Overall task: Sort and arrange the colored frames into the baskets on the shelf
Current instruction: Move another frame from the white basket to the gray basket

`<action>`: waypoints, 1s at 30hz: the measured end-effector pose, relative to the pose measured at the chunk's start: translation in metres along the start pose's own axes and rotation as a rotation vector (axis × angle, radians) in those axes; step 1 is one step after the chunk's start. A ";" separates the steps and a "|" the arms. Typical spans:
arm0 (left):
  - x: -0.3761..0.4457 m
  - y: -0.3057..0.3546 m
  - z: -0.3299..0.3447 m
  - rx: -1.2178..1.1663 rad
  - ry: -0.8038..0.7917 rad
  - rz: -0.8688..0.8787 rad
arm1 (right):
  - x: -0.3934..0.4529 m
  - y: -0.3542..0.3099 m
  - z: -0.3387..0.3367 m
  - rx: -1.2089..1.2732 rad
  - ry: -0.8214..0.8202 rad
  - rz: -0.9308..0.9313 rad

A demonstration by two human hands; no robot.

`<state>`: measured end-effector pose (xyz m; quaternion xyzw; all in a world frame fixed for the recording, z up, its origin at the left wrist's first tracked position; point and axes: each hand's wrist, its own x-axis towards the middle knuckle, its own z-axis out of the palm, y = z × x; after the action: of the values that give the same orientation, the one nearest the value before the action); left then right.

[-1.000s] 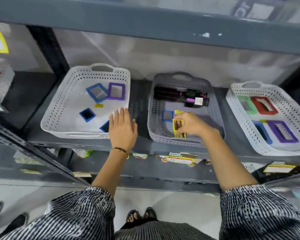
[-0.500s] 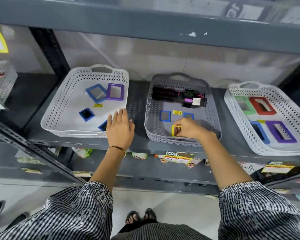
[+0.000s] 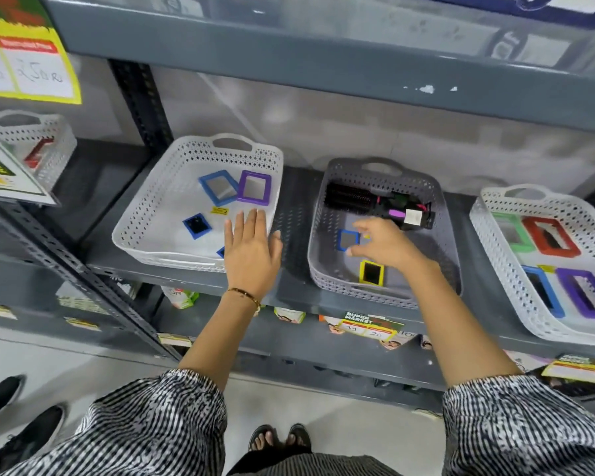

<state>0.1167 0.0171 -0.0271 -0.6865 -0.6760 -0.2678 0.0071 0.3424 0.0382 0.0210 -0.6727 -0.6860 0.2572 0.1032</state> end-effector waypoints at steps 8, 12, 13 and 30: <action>-0.010 -0.063 -0.032 0.106 0.065 -0.208 | 0.043 -0.114 0.044 0.053 -0.051 -0.408; -0.017 -0.080 -0.032 0.132 0.016 -0.225 | 0.059 -0.147 0.074 -0.142 -0.211 -0.465; -0.018 -0.081 -0.032 0.148 0.008 -0.211 | 0.062 -0.152 0.080 -0.201 -0.231 -0.457; -0.020 -0.079 -0.024 0.108 0.086 -0.209 | 0.075 -0.165 0.129 -0.358 -0.150 -0.305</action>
<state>0.0353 -0.0033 -0.0420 -0.5986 -0.7565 -0.2595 0.0449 0.1304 0.0905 -0.0219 -0.5479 -0.8201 0.1623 -0.0311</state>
